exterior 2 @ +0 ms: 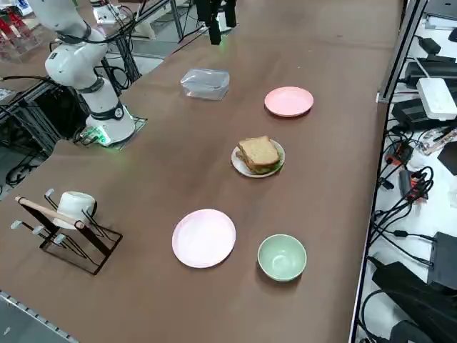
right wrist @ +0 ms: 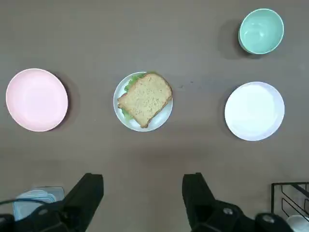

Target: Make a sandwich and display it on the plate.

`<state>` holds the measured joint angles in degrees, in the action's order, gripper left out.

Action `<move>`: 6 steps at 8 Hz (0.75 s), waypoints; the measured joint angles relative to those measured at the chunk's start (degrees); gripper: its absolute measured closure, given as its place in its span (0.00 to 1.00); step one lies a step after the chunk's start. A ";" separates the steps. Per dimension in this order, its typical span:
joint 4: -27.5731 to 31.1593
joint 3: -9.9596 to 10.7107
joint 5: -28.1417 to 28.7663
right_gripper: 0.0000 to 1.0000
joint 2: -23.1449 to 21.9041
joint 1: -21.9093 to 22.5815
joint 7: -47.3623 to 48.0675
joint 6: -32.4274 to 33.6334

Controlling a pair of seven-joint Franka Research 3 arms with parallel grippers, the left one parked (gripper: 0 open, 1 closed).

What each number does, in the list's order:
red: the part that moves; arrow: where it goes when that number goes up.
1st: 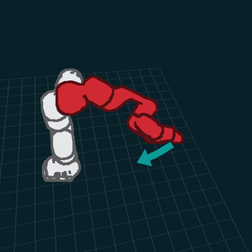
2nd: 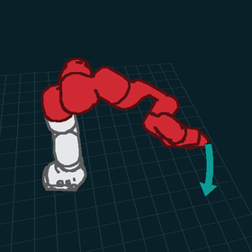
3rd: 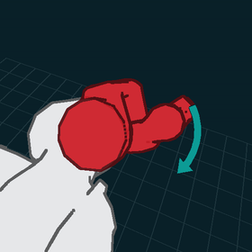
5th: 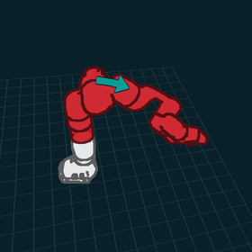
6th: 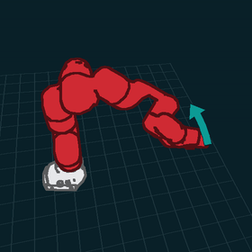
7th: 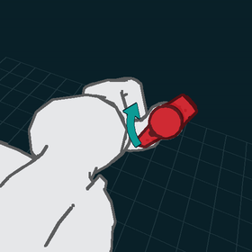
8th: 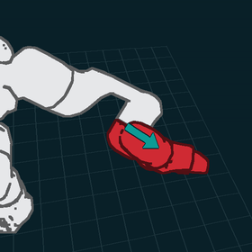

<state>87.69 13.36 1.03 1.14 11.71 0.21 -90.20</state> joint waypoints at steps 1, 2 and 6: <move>0.00 0.00 0.02 0.00 -0.10 0.27 -0.55 -0.09; 0.00 -0.21 0.08 0.00 -0.12 0.50 -1.57 -0.25; -0.01 -6.89 0.14 0.00 -0.14 -3.07 -2.12 -0.42</move>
<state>87.69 6.47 1.17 1.00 8.64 -1.91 -90.62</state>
